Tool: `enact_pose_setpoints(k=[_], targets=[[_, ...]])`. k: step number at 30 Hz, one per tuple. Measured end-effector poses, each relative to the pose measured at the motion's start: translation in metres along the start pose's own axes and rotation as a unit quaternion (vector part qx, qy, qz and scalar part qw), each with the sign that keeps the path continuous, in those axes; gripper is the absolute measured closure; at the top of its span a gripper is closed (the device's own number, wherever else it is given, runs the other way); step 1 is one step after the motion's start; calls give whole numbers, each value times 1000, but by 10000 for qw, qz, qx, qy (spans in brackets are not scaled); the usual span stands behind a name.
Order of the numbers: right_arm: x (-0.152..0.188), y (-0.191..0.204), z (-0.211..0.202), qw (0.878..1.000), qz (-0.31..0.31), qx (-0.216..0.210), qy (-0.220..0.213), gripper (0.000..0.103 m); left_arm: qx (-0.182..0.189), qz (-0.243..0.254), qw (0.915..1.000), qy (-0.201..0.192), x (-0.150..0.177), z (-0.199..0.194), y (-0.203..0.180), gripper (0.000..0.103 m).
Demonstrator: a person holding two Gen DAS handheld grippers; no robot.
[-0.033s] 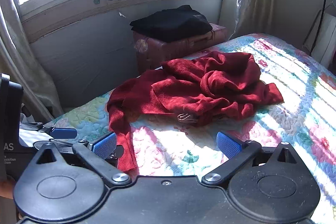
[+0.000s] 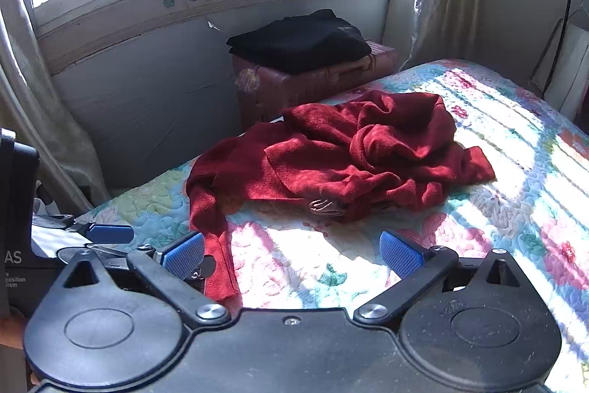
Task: Fold clothes
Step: 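Move both grippers toward the crumpled red sweater on the quilt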
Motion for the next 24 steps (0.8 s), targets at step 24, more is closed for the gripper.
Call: enact_pose_setpoints(k=[24], targets=[[10, 1, 7, 9998, -66, 179, 105, 0, 107, 207, 9994, -239, 5, -5, 3, 2]])
Point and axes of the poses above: each gripper's, at about its wrist camera, not at the fingertips, and z roughly the way its jaws point, y to its left, x to its underside, the point moved 3 cm from there along z, roughly the way its jaws point, and after that the axes turned 6 degrees about -y, right-handed, at the moved point
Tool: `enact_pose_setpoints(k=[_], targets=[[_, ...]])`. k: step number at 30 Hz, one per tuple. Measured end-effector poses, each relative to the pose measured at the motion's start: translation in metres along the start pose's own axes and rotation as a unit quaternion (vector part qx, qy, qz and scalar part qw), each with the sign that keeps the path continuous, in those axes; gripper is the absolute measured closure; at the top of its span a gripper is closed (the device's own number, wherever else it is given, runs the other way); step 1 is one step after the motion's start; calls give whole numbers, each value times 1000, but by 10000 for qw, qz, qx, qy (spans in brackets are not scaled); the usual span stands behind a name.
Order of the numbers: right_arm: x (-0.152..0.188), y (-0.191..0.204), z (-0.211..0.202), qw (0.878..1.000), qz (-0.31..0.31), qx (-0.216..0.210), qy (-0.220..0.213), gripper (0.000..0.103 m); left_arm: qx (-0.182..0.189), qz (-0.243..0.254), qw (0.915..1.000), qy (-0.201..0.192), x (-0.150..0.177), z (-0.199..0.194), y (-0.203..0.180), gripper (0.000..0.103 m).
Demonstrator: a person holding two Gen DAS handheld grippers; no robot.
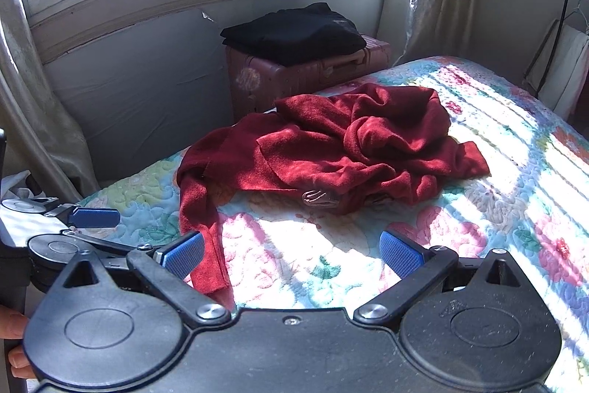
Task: Fold clothes
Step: 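Move both grippers toward the crumpled red sweater on the quilt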
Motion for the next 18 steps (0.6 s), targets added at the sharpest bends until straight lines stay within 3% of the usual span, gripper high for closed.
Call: enact_pose_setpoints(k=[18], targets=[[7, -3, 11, 9998, 41, 62, 188, 0, -66, -87, 9999, 121, 4, 5, 6, 2]])
Point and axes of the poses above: each gripper's, at about its wrist camera, not at the fingertips, and z roughly the way its jaws point, y to its left, x to its underside, the point moved 3 cm from there along z, roughly the way its jaws point, and after that the axes turned 6 degrees about -y, right-handed, at the moved point
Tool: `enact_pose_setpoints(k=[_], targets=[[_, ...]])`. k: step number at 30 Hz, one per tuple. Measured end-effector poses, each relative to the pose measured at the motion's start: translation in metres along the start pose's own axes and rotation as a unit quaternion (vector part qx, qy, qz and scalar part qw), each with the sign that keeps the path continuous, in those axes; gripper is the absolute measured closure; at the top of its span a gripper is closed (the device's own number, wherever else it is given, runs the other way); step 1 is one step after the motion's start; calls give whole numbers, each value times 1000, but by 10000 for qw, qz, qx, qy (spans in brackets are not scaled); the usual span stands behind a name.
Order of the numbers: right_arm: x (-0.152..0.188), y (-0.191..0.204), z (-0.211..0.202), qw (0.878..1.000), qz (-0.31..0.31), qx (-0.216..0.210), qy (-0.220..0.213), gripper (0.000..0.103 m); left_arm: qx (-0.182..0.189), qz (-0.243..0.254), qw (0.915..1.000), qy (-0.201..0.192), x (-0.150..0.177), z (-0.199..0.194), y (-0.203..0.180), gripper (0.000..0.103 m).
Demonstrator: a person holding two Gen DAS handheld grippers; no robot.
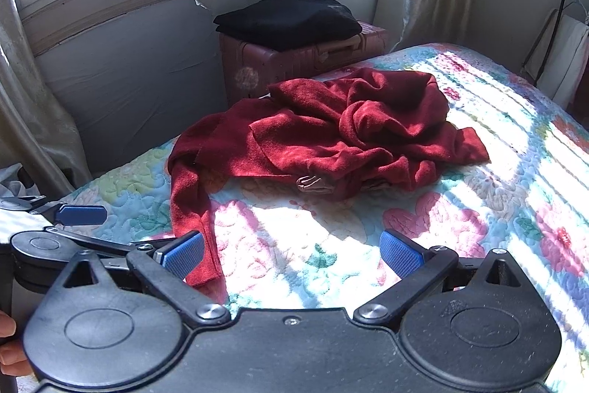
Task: Fold clothes
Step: 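Move both grippers toward the crumpled red sweater on the quilt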
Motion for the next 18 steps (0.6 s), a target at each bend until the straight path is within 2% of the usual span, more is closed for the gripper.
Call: enact_pose_setpoints(k=[14, 16, 18], targets=[[1, -6, 1, 10000, -30, 15, 4, 0, 19, 105, 9999, 17, 2, 3, -2, 2], [1, -9, 1, 10000, -28, 14, -38, 0, 65, 104, 9998, -125, 1, 2, -2, 2], [-1, -14, 3, 9999, -10, 3, -160, 0, 107, 31, 9975, -691, -4, -7, -1, 2]])
Point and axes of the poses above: each gripper's, at about its wrist camera, not at the fingertips, and z roughly the way its jaws point, y to its left, x to its underside, the point moved 3 cm from there along z, roughly the way its jaws point, and after that the axes turned 6 degrees about -y, right-handed, at the moved point
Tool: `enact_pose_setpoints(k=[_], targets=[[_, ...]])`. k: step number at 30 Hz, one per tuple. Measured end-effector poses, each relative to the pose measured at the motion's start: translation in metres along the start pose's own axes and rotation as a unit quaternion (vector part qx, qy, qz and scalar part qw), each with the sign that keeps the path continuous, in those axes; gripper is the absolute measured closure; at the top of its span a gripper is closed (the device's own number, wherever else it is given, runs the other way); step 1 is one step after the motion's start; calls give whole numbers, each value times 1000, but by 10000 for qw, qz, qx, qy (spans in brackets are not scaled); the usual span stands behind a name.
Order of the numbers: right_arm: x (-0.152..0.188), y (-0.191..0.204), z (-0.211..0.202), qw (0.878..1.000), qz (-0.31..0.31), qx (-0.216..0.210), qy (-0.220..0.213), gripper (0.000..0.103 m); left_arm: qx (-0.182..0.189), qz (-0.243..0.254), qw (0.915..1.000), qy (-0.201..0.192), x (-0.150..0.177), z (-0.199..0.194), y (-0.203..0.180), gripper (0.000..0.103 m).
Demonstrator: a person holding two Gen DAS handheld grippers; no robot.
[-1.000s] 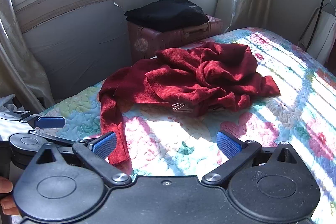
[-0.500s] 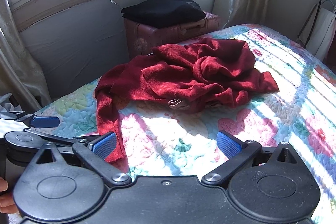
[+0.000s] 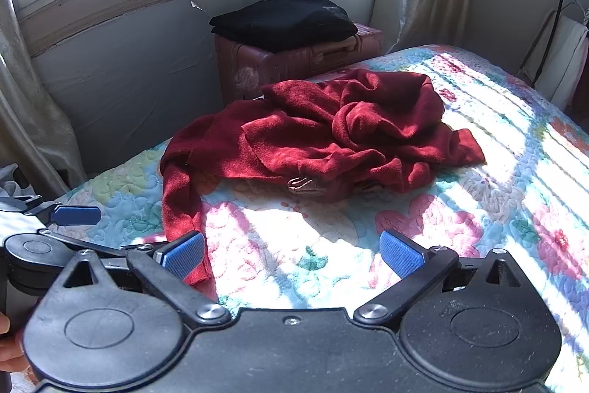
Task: Fold clothes
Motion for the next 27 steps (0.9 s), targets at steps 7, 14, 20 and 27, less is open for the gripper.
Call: enact_pose_setpoints(k=[7, 14, 20, 27], targets=[[-18, -35, -2, 9960, 528, -174, -696, 0, -110, 177, 9991, -364, -16, 12, 3, 1], [-17, -74, 54, 9960, 526, -226, -687, 0, -281, -670, 9939, 831, -29, 94, 31, 0], [-16, -139, 119, 9901, 1244, -158, -629, 0, -797, -868, 9881, 992, -34, 150, 52, 0], [5, -193, 174, 9703, 2350, 43, -567, 0, -1145, -398, 9887, 877, -19, 179, 57, 1]])
Point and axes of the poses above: each gripper's, at about its wrist camera, not at the fingertips, and z roughly the way its jaws point, y to its left, x to its underside, the point moved 3 cm from there along z, roughly the way its jaws point, and after that the axes turned 6 degrees about -y, right-handed, at the moved point
